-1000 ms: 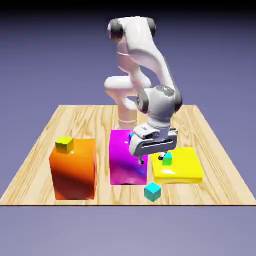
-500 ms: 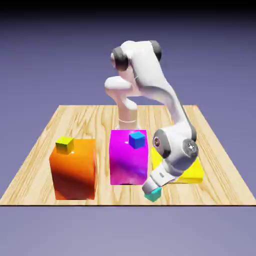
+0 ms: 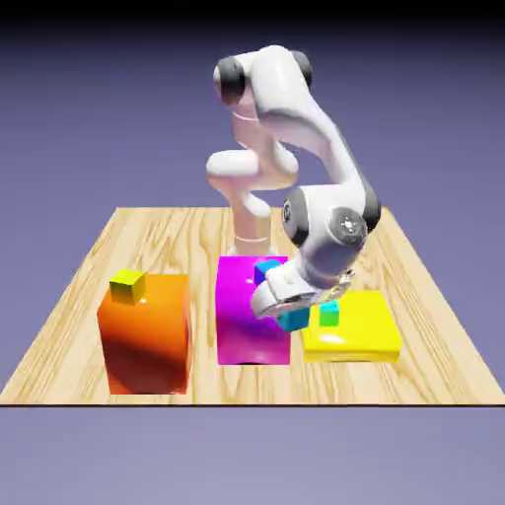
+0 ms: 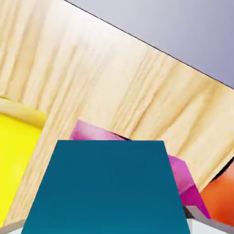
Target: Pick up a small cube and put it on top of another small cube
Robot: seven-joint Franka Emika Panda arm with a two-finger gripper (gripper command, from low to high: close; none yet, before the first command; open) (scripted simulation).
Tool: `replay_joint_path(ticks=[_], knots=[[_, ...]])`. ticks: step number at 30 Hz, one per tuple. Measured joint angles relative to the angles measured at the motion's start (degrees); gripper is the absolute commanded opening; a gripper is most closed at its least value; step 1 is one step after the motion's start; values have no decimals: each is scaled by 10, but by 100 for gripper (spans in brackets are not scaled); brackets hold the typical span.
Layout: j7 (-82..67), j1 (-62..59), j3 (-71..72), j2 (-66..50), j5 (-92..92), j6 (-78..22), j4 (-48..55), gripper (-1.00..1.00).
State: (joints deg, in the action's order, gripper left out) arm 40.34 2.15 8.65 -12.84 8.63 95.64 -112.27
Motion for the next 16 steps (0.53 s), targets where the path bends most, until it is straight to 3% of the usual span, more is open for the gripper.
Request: replay_joint_path(ticks=[7, 13, 14, 16], knots=[[54, -13, -45, 145, -93, -112, -29, -100], [53, -12, -45, 154, -94, -18, -133, -100], [53, -9, -45, 154, -94, -14, -138, 100], [53, -11, -45, 154, -93, -14, -138, 100]])
